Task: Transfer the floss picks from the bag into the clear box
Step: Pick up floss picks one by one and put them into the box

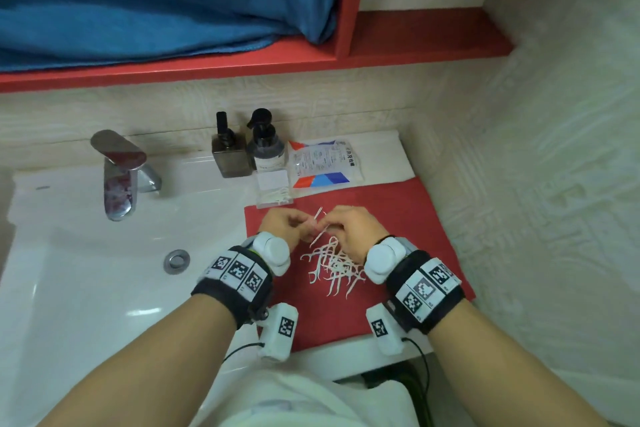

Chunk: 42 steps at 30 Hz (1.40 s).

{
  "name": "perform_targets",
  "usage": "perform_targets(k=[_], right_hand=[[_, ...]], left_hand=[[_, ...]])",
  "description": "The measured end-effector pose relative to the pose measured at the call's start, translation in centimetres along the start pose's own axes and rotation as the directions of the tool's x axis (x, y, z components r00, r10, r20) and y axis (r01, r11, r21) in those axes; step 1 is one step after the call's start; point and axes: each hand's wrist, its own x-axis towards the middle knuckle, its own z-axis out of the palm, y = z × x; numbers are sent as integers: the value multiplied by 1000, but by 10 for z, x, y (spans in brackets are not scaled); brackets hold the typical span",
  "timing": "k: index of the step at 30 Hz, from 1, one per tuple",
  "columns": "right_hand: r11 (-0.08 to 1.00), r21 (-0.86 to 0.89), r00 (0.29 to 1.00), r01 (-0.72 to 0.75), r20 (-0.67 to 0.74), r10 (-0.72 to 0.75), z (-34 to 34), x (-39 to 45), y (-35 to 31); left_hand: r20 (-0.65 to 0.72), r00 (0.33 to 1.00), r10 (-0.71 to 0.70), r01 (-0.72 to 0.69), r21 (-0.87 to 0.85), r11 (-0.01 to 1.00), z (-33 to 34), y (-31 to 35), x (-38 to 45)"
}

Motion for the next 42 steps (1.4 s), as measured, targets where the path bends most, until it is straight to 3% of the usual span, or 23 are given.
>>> perform_targets(k=[5,21,29,33,37,42], right_hand=[[989,103,993,-109,-42,114,0,5,2],[878,444,948,-180,-159,274,17,9,18],[854,465,947,-233,-91,308,26,12,12],[840,500,945,-211,-115,305,26,9,7],[847,499,945,-183,-148,291,24,6,1],[861,483,943,-159,-185,278,23,0,-9]], left_hand=[[48,999,-21,24,-61,998,3,-12,-3],[213,977,-22,68,-210,975,9,-28,1],[184,981,-63,104,-227,968,10,-34,1],[202,978,-44,85,-202,976,10,-32,-2],[202,978,-60,120,-298,947,12,-29,-5],[185,982,-40,88,-255,963,14,-25,-10]])
